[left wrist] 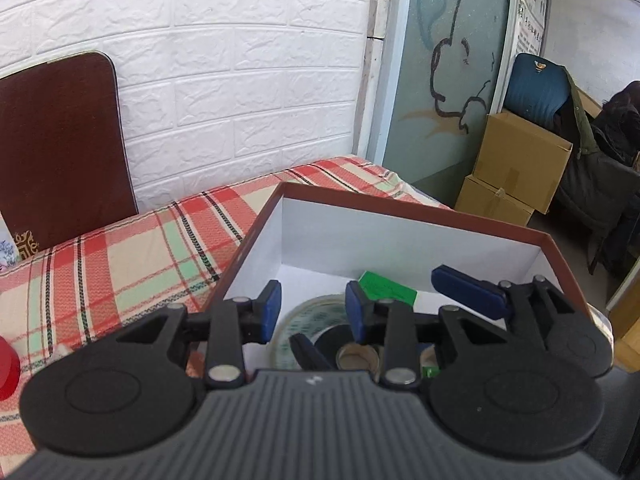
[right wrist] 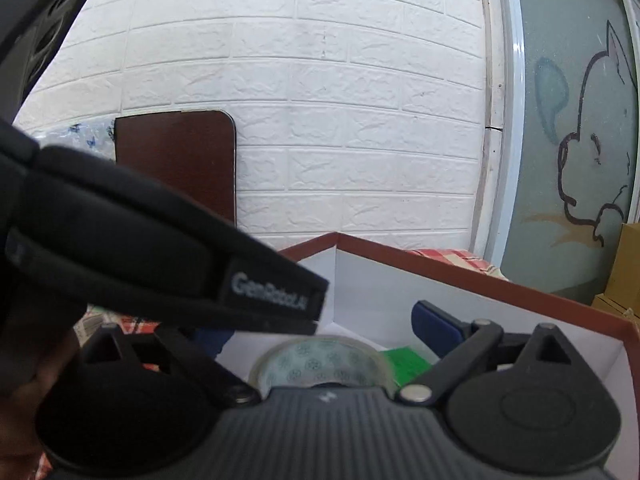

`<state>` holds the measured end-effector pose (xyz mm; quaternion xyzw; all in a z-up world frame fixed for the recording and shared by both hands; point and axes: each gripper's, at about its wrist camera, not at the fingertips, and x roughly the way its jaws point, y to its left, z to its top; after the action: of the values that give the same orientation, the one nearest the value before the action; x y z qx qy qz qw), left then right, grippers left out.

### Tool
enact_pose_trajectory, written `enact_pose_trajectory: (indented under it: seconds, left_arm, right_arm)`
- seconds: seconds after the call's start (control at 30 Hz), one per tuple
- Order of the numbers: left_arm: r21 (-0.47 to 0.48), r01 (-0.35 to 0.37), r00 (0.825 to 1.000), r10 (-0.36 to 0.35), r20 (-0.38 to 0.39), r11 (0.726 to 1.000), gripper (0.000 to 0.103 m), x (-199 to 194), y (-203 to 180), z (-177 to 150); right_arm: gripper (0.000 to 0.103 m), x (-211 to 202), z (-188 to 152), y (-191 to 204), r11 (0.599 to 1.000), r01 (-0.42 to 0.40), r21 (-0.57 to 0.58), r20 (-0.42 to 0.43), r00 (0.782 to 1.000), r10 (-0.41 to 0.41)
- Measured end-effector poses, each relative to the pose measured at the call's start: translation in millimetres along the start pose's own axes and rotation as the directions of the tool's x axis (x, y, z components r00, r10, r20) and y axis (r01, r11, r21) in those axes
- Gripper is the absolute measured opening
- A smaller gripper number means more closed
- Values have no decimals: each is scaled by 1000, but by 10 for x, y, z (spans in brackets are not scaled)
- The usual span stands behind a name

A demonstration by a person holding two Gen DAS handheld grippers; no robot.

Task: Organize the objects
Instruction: 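Move the left gripper back out of the box toward the table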

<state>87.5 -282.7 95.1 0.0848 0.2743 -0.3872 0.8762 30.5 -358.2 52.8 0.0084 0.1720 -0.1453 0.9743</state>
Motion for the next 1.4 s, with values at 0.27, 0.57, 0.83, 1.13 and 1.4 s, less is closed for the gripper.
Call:
enact_pose_trajectory:
  seconds: [0.27,0.57,0.83,1.13,1.4]
  left_arm:
    - [-27,14,1000,-15,-13,1000,39,-461,-23,-241]
    - [-46,-76,995,73,-64,996,40,-797,136,-640]
    - [-72,-209,970,197,-145,975,50,-907,414,-1049]
    - [-105,-317,940,297,-170,942,54,-1056,807,-1360]
    - [-135,-399,910,373,-180,907,54,-1102,1223,-1575]
  right_arm:
    - [98,-642,-323,120,999,27,34,100,994,-31]
    - [98,-1180,-556,171,997,-41,68,59,998,37]
    - [94,-1042,-774,211,972,-128,199,-123,980,155]
    - [93,-1038,-849,629,965,-198,174,-196,953,231]
    - [93,-957,-881,1011,965,-250,73,-263,929,261]
